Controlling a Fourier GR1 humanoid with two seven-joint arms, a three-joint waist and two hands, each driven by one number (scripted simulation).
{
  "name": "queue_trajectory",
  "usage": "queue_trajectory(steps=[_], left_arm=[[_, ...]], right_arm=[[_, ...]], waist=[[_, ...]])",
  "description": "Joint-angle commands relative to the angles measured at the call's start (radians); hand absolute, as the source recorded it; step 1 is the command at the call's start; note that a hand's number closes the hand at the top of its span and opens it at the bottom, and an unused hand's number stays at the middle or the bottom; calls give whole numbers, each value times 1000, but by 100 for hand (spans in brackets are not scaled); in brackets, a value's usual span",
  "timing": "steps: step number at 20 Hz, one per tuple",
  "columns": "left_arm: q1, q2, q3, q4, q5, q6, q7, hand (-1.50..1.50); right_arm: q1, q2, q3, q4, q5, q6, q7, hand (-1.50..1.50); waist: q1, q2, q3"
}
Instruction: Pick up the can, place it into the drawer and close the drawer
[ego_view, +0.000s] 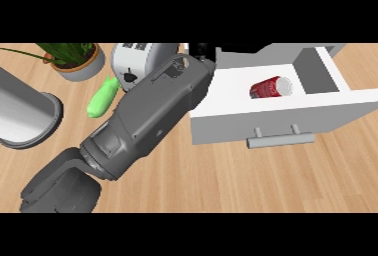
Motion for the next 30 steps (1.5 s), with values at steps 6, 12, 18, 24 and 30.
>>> queue_trajectory(steps=[6, 12, 18, 24, 30], left_arm=[[0, 0, -19, 26, 74, 0, -75, -150], [20, 0, -49, -31, 108, 22, -97, -150], [-3, 0, -24, -19, 140, -5, -175, -150], [-9, 0, -43, -40, 163, 46, -186, -150], [-62, 0, -18, -52, 171, 31, -122, -150]], right_arm=[[-20, 36, 23, -2, 40, 1, -22, -150], [-58, -41, -29, -78, 246, 74, -165, -150], [-113, -14, 72, -178, 381, 76, -201, -150], [-193, -13, 217, -149, 677, 76, -244, -150], [-337, -38, 391, -49, 972, 9, -246, -150]], waist=[[2, 3, 0], [7, -1, 0], [16, 1, -1], [52, -3, -1], [90, -8, -2]])
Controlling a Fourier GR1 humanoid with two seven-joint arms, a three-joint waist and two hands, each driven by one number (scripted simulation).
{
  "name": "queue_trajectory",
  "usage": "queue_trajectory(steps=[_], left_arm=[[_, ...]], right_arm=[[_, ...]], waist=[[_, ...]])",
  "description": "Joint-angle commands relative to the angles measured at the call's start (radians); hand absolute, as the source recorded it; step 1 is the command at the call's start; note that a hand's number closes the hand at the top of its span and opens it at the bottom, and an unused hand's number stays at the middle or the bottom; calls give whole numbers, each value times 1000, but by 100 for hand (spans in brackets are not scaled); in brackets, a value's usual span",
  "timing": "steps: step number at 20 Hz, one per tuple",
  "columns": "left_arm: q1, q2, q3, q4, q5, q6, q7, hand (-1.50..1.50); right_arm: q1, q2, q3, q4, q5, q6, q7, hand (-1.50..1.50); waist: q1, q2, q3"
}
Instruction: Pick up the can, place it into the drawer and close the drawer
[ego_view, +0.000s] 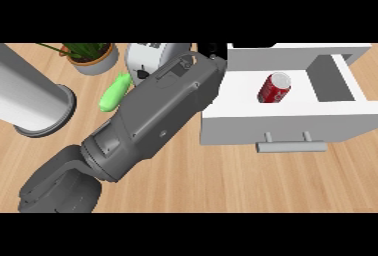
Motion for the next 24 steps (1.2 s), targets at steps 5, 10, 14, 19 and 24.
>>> queue_trajectory(steps=[5, 10, 14, 19, 24], left_arm=[[59, 0, -24, -60, -9, 39, 15, -150], [13, 57, 20, -33, -49, -2, 79, -150], [26, 58, 15, -81, -68, 26, 109, -150], [124, 109, -12, -162, -106, 22, 119, -150], [95, 152, 6, -188, -124, 41, 179, -150]], right_arm=[[-183, -18, 218, 190, 396, -114, -42, -150], [-253, -6, 315, 388, 583, -246, -137, -150], [-383, -42, 358, 568, 666, -268, -146, -150], [-461, -84, 380, 761, 773, -331, -192, -150], [-580, -63, 402, 1037, 900, -479, -203, -150]], waist=[[24, -9, 0], [36, -10, 0], [46, -12, 0], [58, -17, 0], [54, -11, 0]])
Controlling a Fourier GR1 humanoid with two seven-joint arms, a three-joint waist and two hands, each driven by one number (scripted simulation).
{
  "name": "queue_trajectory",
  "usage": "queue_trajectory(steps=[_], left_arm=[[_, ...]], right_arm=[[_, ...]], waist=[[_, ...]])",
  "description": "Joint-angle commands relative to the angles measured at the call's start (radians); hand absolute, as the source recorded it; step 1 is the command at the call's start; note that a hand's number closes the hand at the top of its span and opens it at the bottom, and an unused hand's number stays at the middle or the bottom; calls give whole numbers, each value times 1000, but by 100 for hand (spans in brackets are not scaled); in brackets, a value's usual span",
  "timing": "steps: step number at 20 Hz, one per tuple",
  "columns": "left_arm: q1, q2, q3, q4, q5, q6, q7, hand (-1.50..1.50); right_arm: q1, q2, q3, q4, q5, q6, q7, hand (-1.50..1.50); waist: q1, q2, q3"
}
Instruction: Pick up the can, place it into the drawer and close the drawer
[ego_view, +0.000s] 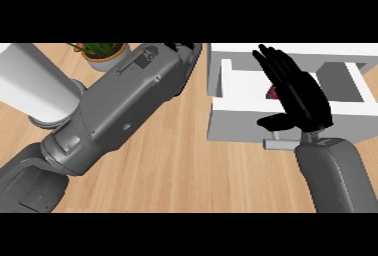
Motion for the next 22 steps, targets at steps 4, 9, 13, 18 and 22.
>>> queue_trajectory(steps=[4, 9, 13, 18, 22], left_arm=[[30, 112, 6, -103, -40, 16, 83, -150], [78, 143, -6, -190, -71, 43, 123, -150], [92, 158, 10, -210, -83, 43, 151, -150], [206, 222, 17, -331, -96, 22, 143, -150], [199, 193, 5, -342, -118, 33, 146, -150]], right_arm=[[-124, 45, -1, 364, 123, -204, -11, -150], [-197, 44, -36, 608, 179, -361, -34, -150], [-266, 22, -81, 748, 188, -468, -69, -150], [-328, 15, -119, 878, 201, -571, -77, -150], [-430, -2, -163, 1003, 209, -643, -68, -150]], waist=[[3, 0, 1], [11, 2, 1], [4, 6, 2], [18, 6, 1], [30, 18, 2]])
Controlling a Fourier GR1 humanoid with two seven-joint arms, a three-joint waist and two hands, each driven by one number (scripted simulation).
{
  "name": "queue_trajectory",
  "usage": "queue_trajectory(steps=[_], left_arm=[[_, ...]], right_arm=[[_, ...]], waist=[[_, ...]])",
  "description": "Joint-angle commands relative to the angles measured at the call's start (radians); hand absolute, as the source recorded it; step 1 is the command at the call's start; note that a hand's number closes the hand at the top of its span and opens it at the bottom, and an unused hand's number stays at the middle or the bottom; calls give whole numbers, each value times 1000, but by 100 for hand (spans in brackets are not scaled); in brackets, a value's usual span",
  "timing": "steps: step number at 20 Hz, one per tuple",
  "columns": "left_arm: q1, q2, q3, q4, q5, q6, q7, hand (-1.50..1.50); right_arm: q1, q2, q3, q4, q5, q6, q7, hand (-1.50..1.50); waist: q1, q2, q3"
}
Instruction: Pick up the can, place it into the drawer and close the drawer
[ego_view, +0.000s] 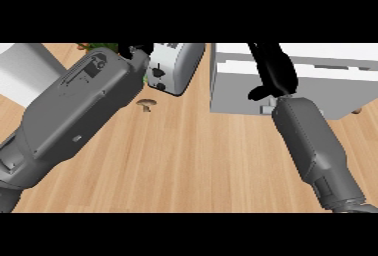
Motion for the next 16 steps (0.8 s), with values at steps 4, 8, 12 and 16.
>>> queue_trajectory(steps=[4, 8, 12, 16], left_arm=[[53, 37, 10, -74, -20, -18, 22, -150], [21, 68, 0, -120, -34, 0, 86, -150], [83, 100, 16, -145, -44, -20, 72, -150], [67, 102, 2, -208, -54, 4, 106, -150]], right_arm=[[-106, -1, -58, 224, 19, -153, 21, -150], [-160, -6, -80, 293, 25, -226, 32, -150], [-240, -37, -99, 342, 19, -221, 23, -150], [-300, -68, -104, 387, 39, -209, 69, -150]], waist=[[15, 24, 15], [29, 28, 16], [28, 29, 15], [54, 33, 16]])
